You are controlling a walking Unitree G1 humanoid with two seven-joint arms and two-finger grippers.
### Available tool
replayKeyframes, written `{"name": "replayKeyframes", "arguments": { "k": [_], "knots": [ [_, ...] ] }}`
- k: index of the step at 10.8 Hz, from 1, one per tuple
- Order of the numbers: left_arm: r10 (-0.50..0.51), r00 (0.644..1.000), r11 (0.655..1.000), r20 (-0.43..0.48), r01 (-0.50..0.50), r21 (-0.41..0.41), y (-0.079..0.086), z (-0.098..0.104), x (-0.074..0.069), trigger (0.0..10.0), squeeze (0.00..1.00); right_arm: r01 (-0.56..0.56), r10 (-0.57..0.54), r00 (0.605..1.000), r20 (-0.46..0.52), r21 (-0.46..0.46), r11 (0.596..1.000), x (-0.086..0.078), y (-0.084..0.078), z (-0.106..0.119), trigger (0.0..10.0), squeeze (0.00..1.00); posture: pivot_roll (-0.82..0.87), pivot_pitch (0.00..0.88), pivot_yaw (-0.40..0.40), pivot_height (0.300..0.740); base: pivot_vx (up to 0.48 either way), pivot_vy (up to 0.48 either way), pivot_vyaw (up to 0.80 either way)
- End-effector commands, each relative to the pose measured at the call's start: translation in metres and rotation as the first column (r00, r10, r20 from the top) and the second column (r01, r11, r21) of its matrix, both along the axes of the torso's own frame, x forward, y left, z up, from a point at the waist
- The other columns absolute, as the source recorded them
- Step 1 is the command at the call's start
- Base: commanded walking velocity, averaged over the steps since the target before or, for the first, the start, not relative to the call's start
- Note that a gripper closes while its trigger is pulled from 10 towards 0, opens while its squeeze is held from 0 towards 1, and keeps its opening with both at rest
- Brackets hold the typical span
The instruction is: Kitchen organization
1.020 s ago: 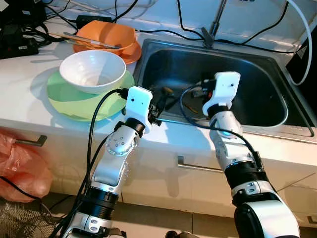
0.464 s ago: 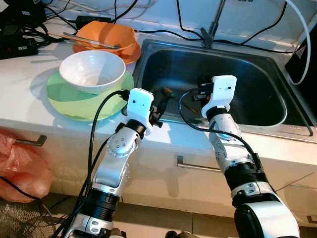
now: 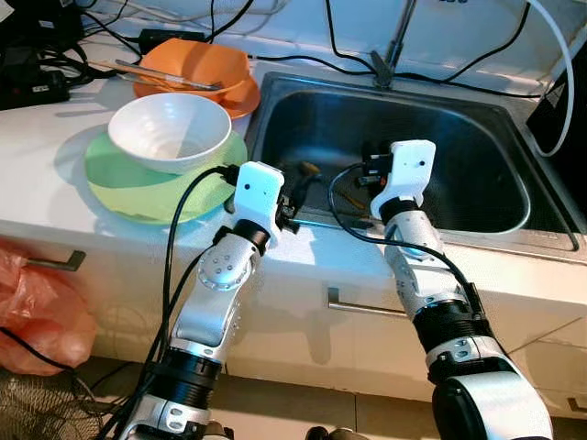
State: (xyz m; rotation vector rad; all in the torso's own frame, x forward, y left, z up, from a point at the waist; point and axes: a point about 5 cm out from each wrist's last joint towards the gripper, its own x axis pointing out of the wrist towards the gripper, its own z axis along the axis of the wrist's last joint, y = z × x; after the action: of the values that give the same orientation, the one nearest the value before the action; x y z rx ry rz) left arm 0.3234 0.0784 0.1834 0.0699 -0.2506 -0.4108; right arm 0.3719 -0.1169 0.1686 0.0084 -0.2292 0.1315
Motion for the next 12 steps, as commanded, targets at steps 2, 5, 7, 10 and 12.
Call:
{"name": "replayKeyframes", "arguments": {
  "k": [2, 5, 7, 10, 12],
  "knots": [
    [0.069, 0.983, 0.997, 0.173, -0.063, -0.037, 0.014, 0.054, 0.007, 10.0, 0.00, 0.000, 0.001, 1.000, -0.026, 0.024, 1.000, 0.000, -0.002, -0.004, 10.0, 0.00, 0.14, 0.097, -0.096, 0.740, 0.000, 0.000, 0.00],
    [0.187, 0.944, 0.981, 0.273, -0.195, 0.005, 0.047, 0.092, 0.015, 10.0, 0.00, -0.008, 0.009, 0.999, -0.036, 0.035, 0.999, 0.000, 0.002, -0.006, 10.0, 0.00, 0.15, 0.092, -0.089, 0.740, 0.000, 0.000, 0.00],
    [0.301, 0.918, 0.949, 0.257, -0.316, 0.019, 0.078, 0.096, 0.023, 10.0, 0.00, -0.011, 0.012, 0.999, -0.038, 0.038, 0.999, -0.001, 0.003, -0.007, 10.0, 0.00, 0.15, 0.091, -0.081, 0.740, 0.000, 0.000, 0.00],
    [0.555, 0.825, 0.827, 0.107, -0.561, 0.037, 0.146, 0.084, 0.031, 10.0, 0.00, -0.016, 0.018, 0.999, -0.041, 0.044, 0.999, -0.002, 0.004, -0.009, 10.0, 0.00, 0.15, 0.081, -0.072, 0.740, 0.000, 0.000, 0.00],
    [0.617, 0.787, 0.786, -0.011, -0.615, 0.056, 0.157, 0.068, 0.032, 10.0, 0.00, -0.032, 0.034, 0.998, -0.045, 0.041, 0.999, -0.003, 0.007, -0.010, 10.0, 0.00, 0.15, 0.075, -0.073, 0.740, 0.000, 0.000, 0.00]
  ]
}}
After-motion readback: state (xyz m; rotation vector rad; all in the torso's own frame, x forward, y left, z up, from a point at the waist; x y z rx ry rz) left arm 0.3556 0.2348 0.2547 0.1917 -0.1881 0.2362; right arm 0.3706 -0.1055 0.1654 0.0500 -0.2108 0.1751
